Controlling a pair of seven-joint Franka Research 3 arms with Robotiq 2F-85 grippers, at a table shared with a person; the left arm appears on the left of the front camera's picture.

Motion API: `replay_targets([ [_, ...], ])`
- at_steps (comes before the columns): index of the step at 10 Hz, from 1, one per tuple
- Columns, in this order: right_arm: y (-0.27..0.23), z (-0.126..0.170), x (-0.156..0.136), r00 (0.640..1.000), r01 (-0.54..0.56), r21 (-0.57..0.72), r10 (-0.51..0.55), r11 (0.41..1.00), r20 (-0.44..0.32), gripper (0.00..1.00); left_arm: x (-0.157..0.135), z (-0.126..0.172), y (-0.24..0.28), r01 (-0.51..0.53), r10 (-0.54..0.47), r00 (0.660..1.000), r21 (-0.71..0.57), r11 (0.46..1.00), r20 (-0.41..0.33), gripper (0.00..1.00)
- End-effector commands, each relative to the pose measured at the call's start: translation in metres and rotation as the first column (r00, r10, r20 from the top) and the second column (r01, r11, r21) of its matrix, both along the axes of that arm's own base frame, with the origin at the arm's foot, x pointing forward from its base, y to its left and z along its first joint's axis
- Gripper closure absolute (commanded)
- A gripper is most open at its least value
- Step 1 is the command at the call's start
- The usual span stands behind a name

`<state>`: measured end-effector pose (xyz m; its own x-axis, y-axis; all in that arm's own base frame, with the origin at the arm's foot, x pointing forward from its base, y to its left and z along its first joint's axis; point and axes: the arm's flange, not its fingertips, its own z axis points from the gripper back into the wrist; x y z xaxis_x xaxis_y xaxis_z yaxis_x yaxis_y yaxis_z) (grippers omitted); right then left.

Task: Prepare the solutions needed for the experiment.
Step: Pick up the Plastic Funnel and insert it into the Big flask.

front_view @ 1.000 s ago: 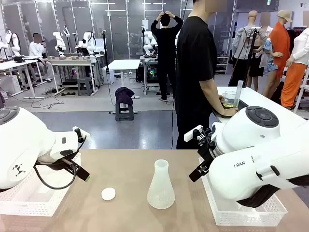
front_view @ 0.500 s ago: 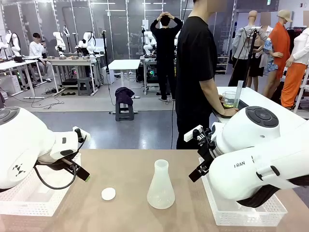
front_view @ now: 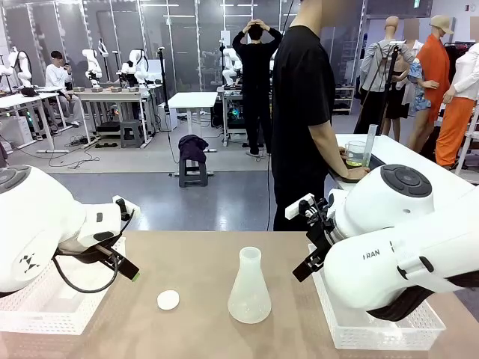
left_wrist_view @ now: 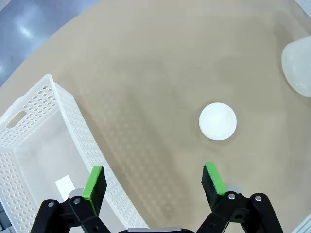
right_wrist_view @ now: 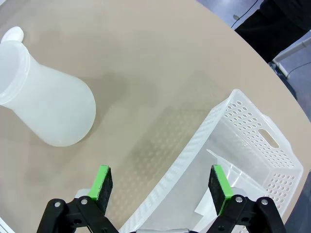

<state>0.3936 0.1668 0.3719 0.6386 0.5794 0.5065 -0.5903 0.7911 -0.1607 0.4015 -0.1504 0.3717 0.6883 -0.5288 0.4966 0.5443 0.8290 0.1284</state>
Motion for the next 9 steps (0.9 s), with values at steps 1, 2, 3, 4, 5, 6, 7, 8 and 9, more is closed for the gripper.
replay_targets([
  [1,-0.0001,0.0000,0.0000,1.000,0.002,0.002,-0.002,1.000,-0.001,0.00,0.0001,0.0000,0.0001,0.000,0.000,1.000,0.000,1.000,0.000,0.00],
  [2,-0.0001,0.0000,0.0000,1.000,0.002,0.002,-0.002,1.000,-0.001,0.00,0.0001,0.0000,0.0001,0.000,0.000,1.000,0.000,1.000,0.000,0.00],
  [3,-0.0001,0.0000,0.0000,1.000,0.002,0.002,-0.002,1.000,-0.001,0.00,0.0001,0.0000,0.0001,0.000,0.000,1.000,0.000,1.000,0.000,0.00],
  [4,-0.0001,0.0000,0.0000,1.000,0.002,0.002,-0.002,1.000,-0.001,0.00,0.0001,0.0000,0.0001,0.000,0.000,1.000,0.000,1.000,0.000,0.00],
  [5,-0.0001,0.0000,0.0000,1.000,0.002,0.002,-0.002,1.000,-0.001,0.00,0.0001,0.0000,0.0001,0.000,0.000,1.000,0.000,1.000,0.000,0.00],
  [6,-0.0001,0.0000,0.0000,1.000,0.002,0.002,-0.002,1.000,-0.001,0.00,0.0001,0.0000,0.0001,0.000,0.000,1.000,0.000,1.000,0.000,0.00],
  [7,-0.0001,0.0000,0.0000,1.000,0.002,0.002,-0.002,1.000,-0.001,0.00,0.0001,0.0000,0.0001,0.000,0.000,1.000,0.000,1.000,0.000,0.00],
  [8,0.0000,0.0000,0.0000,1.000,0.000,0.000,0.000,1.000,0.000,0.00,0.0001,0.0000,0.0001,0.000,0.000,1.000,0.000,1.000,0.000,0.00],
  [9,-0.0023,0.0074,-0.0037,1.000,0.009,0.014,-0.009,1.000,-0.005,0.00,0.0000,0.0000,0.0000,0.000,0.000,1.000,0.000,1.000,0.000,0.00],
])
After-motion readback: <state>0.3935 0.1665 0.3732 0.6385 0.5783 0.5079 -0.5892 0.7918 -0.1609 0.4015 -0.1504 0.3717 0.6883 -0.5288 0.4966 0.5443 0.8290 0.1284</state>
